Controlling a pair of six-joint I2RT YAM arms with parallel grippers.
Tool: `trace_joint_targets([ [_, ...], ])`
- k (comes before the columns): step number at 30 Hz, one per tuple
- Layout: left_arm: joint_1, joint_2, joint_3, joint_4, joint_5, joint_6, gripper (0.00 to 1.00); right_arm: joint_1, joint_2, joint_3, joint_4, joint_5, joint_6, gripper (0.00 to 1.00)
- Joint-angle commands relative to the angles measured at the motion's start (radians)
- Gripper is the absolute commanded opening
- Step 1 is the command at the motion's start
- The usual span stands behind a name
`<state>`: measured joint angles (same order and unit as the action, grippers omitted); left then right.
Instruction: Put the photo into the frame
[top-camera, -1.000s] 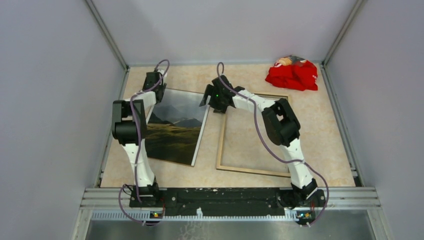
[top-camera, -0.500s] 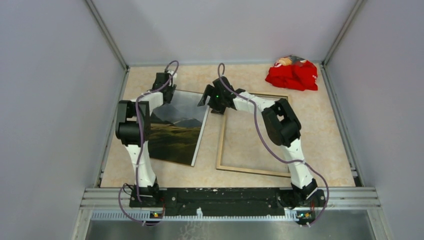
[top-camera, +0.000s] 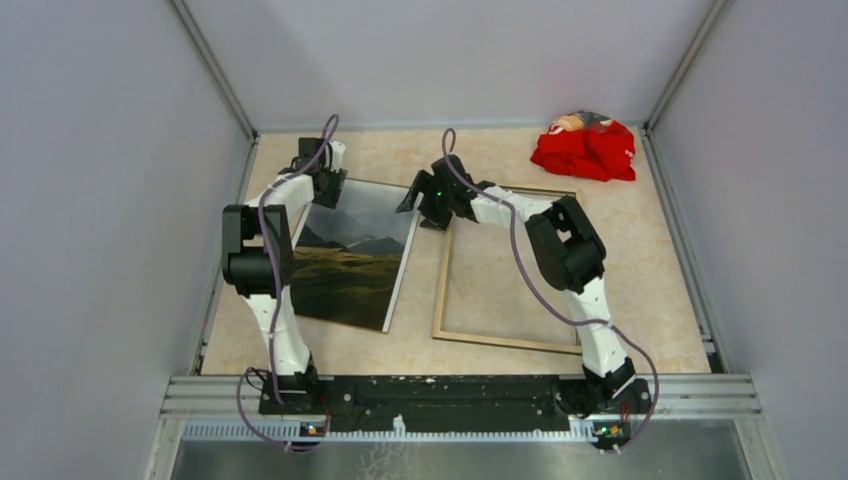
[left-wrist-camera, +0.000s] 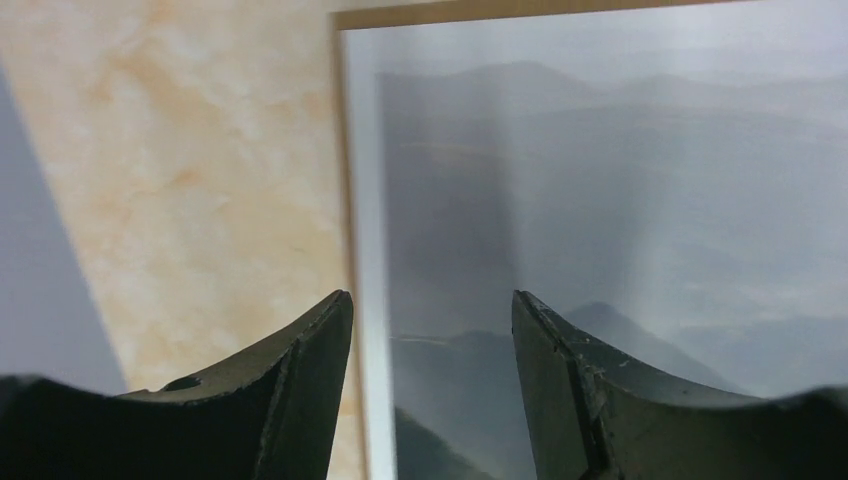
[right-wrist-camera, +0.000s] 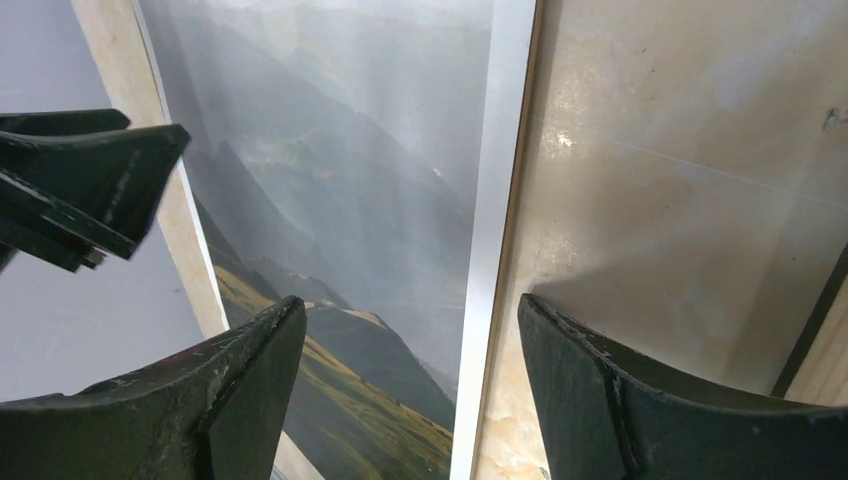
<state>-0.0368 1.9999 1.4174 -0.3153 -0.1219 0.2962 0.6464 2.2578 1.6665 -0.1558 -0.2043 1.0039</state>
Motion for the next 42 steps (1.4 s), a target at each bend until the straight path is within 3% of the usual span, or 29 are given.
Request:
trace_joint_targets([
  [1,0.030,-0.030,0.037,0.036,-0.117,0.058,0.66,0.001,-0.006,-0.027,-0.057,0.004,-0.004,0.77],
  [8,0.057,0.025,-0.054,0.200,-0.296,0.120,0.65,0.012,0.003,0.002,-0.079,0.010,-0.017,0.74],
  [25,0.057,0.039,-0.118,0.227,-0.279,0.116,0.64,0.067,0.038,0.169,-0.219,0.080,-0.094,0.72],
  [42,0.056,0.033,-0.127,0.225,-0.264,0.113,0.64,0.064,0.022,0.139,-0.112,0.034,-0.080,0.70],
])
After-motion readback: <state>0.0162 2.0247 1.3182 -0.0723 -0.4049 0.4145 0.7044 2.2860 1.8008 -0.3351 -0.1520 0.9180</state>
